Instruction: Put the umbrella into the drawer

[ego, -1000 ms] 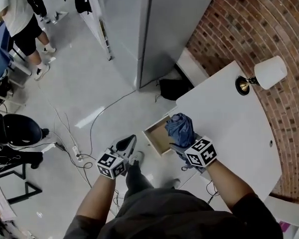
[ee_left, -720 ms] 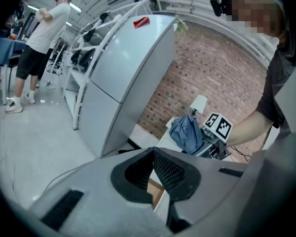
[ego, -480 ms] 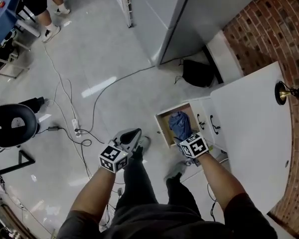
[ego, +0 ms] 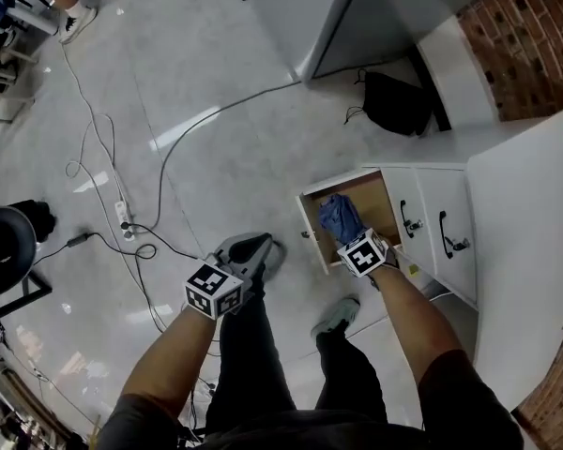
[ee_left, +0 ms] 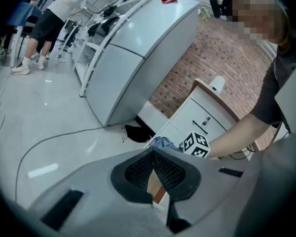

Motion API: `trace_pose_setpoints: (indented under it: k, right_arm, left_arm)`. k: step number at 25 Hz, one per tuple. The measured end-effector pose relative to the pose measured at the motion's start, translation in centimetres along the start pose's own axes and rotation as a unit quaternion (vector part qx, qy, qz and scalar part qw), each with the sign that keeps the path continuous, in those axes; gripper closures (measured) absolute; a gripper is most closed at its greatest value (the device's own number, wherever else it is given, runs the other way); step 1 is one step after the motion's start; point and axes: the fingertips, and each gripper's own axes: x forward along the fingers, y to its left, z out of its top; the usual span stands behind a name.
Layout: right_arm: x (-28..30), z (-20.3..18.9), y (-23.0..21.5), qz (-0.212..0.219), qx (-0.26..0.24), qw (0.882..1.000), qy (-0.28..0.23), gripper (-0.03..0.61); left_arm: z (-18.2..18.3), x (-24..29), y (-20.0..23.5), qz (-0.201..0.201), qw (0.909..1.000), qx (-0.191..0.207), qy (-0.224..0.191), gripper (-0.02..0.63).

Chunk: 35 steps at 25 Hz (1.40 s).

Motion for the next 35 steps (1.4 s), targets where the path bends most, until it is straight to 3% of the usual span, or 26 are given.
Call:
trace_pose_setpoints:
  k: [5,16,20,29,35]
  right_arm:
    - [6.8,-2.6,-2.3,-0.023,-0.085,0.995,0.057,0.376]
    - [18.0,-5.2,-5.7,-0.047,-0.139,0.979,0.139,0.376]
    - [19.6,-5.8,-6.6,-0.068,-0.128,0.973,0.177,0.376]
    - [20.4,-5.2,-8.0,-0.105,-0.217,0.952,0.19,0.374]
    - [22.3,-7.1,-9.1,-0.118,-0.236,0.944,0.2,0.373]
  left_arm:
    - [-3.0,2.4,2.8,-0.001,0.9999,0.004,0.013,0.614]
    - [-5.4,5.5,7.2,0.007,0.9998,0.01,0.014,0.614]
    - [-6.4,6.0,7.4,0.013,0.9999,0.0,0.007,0.614]
    - [-8.9,6.1,6.6,0.005,0.9998,-0.013,0.012,0.614]
    - [-10.1,5.3,8.1,0.015,0.9996,-0.017,0.018,0.614]
